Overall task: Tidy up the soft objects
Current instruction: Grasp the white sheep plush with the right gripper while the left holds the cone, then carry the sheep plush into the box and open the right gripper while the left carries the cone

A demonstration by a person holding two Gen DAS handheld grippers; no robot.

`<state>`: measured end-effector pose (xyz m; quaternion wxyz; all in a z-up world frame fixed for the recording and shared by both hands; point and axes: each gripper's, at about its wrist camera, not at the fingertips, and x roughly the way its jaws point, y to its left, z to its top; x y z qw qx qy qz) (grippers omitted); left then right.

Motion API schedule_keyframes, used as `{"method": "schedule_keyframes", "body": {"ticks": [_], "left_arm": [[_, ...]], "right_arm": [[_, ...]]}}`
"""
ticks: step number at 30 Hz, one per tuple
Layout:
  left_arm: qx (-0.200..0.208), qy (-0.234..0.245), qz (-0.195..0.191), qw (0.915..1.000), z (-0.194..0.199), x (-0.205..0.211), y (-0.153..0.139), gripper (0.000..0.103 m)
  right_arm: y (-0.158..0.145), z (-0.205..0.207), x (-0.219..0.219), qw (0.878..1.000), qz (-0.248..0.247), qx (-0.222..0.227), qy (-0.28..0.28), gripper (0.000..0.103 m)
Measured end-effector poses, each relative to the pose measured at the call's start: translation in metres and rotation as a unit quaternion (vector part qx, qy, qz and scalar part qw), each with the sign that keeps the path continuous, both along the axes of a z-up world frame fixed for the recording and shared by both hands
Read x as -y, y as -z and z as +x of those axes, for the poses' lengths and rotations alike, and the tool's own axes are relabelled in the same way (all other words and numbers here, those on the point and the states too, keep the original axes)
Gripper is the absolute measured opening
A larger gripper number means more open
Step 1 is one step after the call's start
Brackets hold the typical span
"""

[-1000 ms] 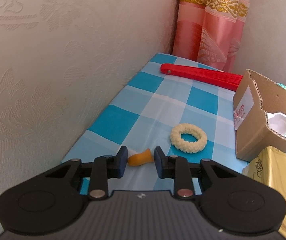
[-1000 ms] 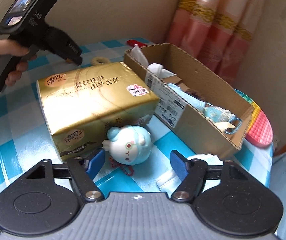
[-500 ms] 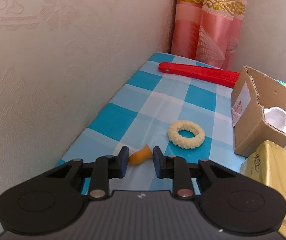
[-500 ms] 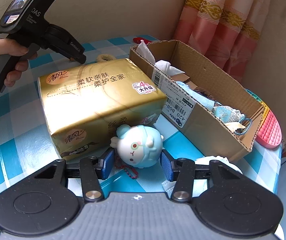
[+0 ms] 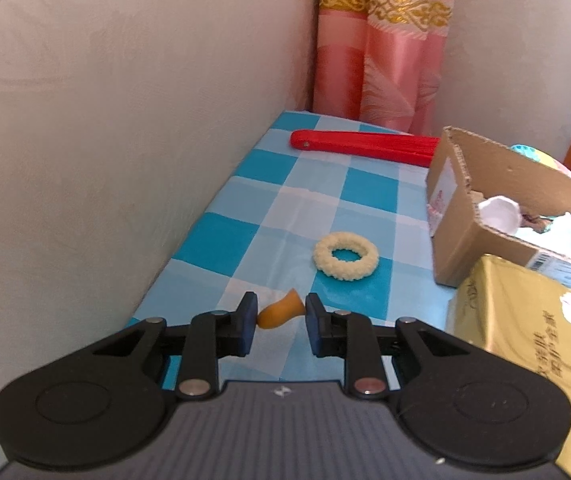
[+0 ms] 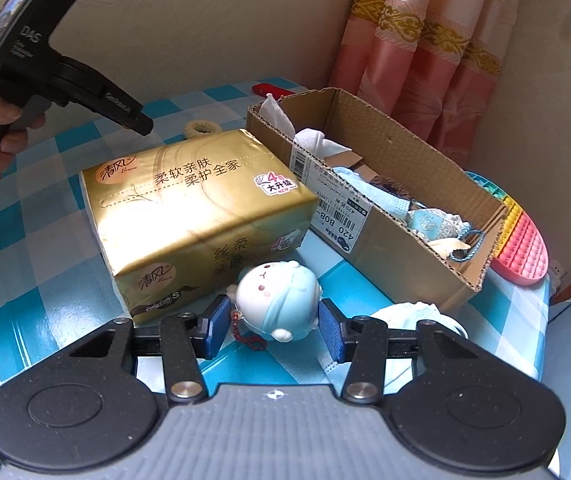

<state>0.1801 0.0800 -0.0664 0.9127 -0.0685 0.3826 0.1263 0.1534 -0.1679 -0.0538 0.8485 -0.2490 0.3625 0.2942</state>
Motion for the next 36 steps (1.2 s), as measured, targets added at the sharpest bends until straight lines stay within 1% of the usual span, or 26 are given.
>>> {"method": "schedule_keyframes", "body": {"ticks": [4, 7, 9, 12, 14, 19, 23, 26, 29, 36], "left_arm": [[0.004, 0.015, 0.002, 0.9999, -0.007, 0.003, -0.008, 0.024], [0.005, 0.026, 0.002, 0.9996, -0.012, 0.005, -0.013, 0.024], [0.007, 0.031, 0.001, 0.9995, -0.015, 0.007, -0.015, 0.024], [0.007, 0.04, 0.0, 0.9992, -0.019, 0.01, -0.017, 0.024], [0.009, 0.043, 0.001, 0.999, -0.021, 0.011, -0.018, 0.024], [0.01, 0.049, 0.003, 0.9988, -0.024, 0.012, -0.02, 0.024], [0.008, 0.062, 0.007, 0.998, -0.023, 0.015, -0.023, 0.024], [0.006, 0.075, 0.004, 0.9972, -0.025, 0.017, -0.027, 0.024], [0.008, 0.088, 0.0, 0.9961, -0.027, 0.018, -0.032, 0.024], [0.016, 0.11, -0.001, 0.9938, -0.033, 0.022, -0.042, 0.024]], "right_arm": [[-0.006, -0.004, 0.002, 1.0, 0.004, 0.003, 0.009, 0.052], [-0.007, -0.006, 0.003, 1.0, 0.004, -0.004, 0.016, 0.053], [-0.005, -0.006, 0.003, 1.0, 0.001, -0.006, 0.018, 0.055], [0.002, -0.001, 0.006, 0.999, 0.014, -0.032, 0.03, 0.057], [0.005, 0.002, 0.008, 0.998, 0.024, -0.039, 0.037, 0.059], [0.006, 0.003, 0.007, 0.998, 0.027, -0.039, 0.038, 0.058], [0.002, 0.003, 0.009, 0.998, 0.026, -0.038, 0.046, 0.056], [-0.006, 0.004, 0.013, 0.997, 0.032, -0.039, 0.057, 0.056], [-0.02, 0.006, 0.018, 0.997, 0.043, -0.029, 0.061, 0.056], [-0.06, 0.03, 0.014, 0.996, 0.058, 0.025, 0.07, 0.056]]}}
